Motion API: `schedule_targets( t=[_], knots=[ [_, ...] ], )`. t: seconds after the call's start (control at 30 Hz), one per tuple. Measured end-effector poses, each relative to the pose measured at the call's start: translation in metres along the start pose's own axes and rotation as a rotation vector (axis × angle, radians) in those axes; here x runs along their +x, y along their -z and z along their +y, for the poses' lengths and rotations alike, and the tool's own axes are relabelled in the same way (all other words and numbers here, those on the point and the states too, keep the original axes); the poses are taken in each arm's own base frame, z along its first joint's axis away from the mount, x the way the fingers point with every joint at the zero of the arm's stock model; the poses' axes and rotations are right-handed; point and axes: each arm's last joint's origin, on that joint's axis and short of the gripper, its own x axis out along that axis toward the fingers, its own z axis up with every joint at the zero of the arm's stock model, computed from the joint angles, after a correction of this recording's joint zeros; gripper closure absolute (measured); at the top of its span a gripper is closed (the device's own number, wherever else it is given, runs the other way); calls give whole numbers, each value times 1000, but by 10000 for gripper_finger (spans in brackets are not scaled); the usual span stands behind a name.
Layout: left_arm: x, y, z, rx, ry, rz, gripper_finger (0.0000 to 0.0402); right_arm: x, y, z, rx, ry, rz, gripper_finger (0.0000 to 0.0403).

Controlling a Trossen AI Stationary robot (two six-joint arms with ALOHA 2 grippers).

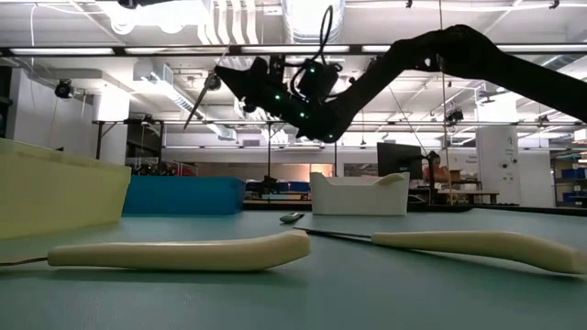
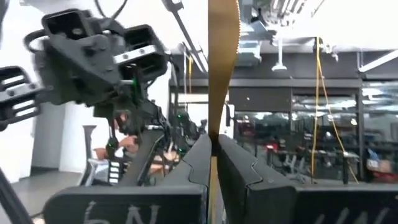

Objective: Sort silverware by color (type)
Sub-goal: Put the left gold knife into the blue bin

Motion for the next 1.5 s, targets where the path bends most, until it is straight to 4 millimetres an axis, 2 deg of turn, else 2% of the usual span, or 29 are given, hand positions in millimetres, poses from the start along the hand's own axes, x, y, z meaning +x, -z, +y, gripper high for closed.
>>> schedule_targets(
  t=[0.2,0.43,0.7,0.87,1.2,1.33,1.5],
  knots=[
    [12,9,11,23,-62,55,402,-12,-6,8,14,-59,-121,394],
    [27,28,26,-37,155,53,402,-18,-19,10,50,-139,-151,394],
    [54,54,52,-168,40,142,398,-15,-23,14,39,-170,-140,394],
    [57,58,55,-181,28,161,364,-14,-20,12,36,-162,-112,394],
    [65,63,54,-198,48,161,247,-12,-11,10,4,-132,-37,394],
    [71,69,53,-204,58,190,229,-12,-11,10,-2,-132,-38,394],
    [75,73,53,-208,64,210,230,-12,-11,10,-3,-132,-38,394]
  ],
)
